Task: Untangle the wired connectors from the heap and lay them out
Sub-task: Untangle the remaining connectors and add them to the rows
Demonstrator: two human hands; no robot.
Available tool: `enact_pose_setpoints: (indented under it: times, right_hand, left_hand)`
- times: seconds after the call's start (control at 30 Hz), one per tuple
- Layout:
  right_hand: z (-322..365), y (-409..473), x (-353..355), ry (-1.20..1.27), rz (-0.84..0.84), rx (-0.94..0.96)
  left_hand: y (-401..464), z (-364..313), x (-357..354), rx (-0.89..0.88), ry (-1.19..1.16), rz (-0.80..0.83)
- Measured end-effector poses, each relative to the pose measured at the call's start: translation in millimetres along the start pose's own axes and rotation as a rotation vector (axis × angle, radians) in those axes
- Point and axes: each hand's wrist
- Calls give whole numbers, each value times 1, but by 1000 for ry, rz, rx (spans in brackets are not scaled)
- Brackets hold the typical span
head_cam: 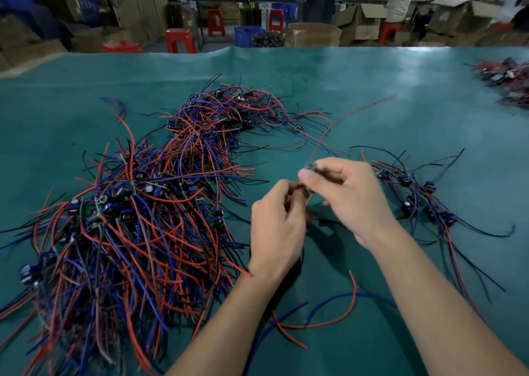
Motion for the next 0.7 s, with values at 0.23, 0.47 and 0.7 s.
enact_pose_setpoints:
  times: [0.23,0.47,0.7]
  right_hand:
    - [44,10,35,243,-537,173]
    - [152,47,-18,78,-11,330]
    - [103,117,-23,-691,364,-24]
  left_hand:
    - [-1,-1,-3,-62,26,23]
    - [0,0,-2,-19,-24,-56]
    - [1,1,-2,1,-9,-72]
Point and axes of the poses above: each hand's wrist, its own y-axis towards the middle knuckle, its own x-axis out of the back of the hand, z = x × y, and after that the axes turned 11 degrees about z, right-handed
